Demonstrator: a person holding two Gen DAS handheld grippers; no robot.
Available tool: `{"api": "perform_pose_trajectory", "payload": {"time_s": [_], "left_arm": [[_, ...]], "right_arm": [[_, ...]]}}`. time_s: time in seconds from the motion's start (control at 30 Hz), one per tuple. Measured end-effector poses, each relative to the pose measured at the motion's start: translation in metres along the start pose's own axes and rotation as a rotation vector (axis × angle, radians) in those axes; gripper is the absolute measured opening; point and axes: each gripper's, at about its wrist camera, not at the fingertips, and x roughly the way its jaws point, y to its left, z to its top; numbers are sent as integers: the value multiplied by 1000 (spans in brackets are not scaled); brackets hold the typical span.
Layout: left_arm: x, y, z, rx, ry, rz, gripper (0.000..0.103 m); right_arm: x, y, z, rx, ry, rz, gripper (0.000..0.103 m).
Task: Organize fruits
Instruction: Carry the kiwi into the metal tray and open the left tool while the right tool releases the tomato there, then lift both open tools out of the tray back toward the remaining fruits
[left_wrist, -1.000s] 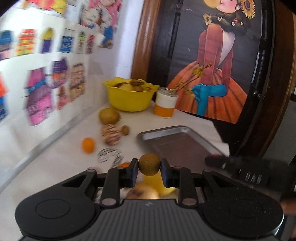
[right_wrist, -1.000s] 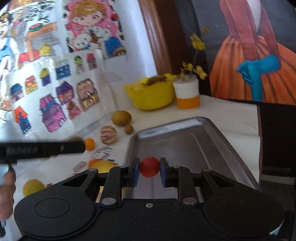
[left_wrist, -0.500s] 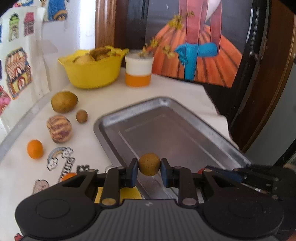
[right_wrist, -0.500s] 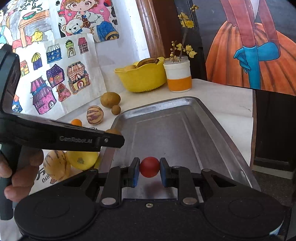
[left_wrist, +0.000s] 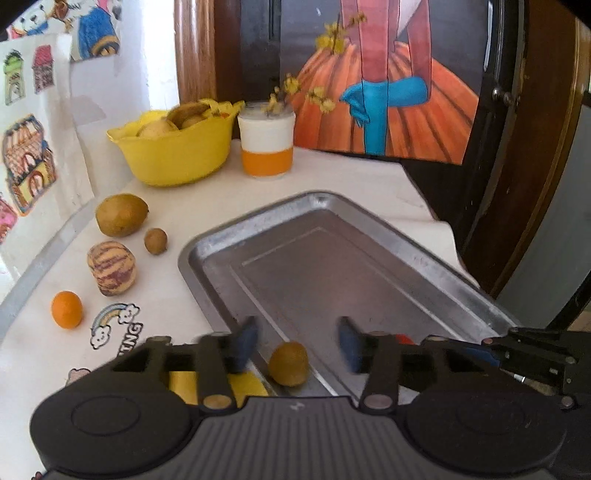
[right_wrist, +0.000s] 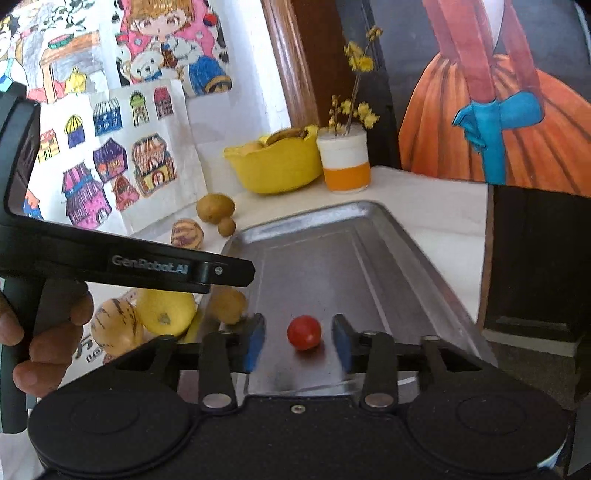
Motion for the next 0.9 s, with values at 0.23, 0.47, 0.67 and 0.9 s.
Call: {"api": "perform_pose_trajectory", "payload": {"time_s": [0.23, 0.47, 0.67, 0.9], "left_arm": [[-45, 5, 1, -45, -136, -21, 93], [-108, 21, -11, -121, -315, 15, 102], [-157, 38, -35, -161, -392, 58, 102], [-203, 65, -77, -209, -436, 123, 102]], "right_arm": [[-42, 19, 7, -20, -114, -54, 97], [-86, 54, 8, -67, -218, -96, 102], [-120, 93, -1, -112, -272, -99, 102], [-143, 145, -16, -180, -300, -87, 102]]}}
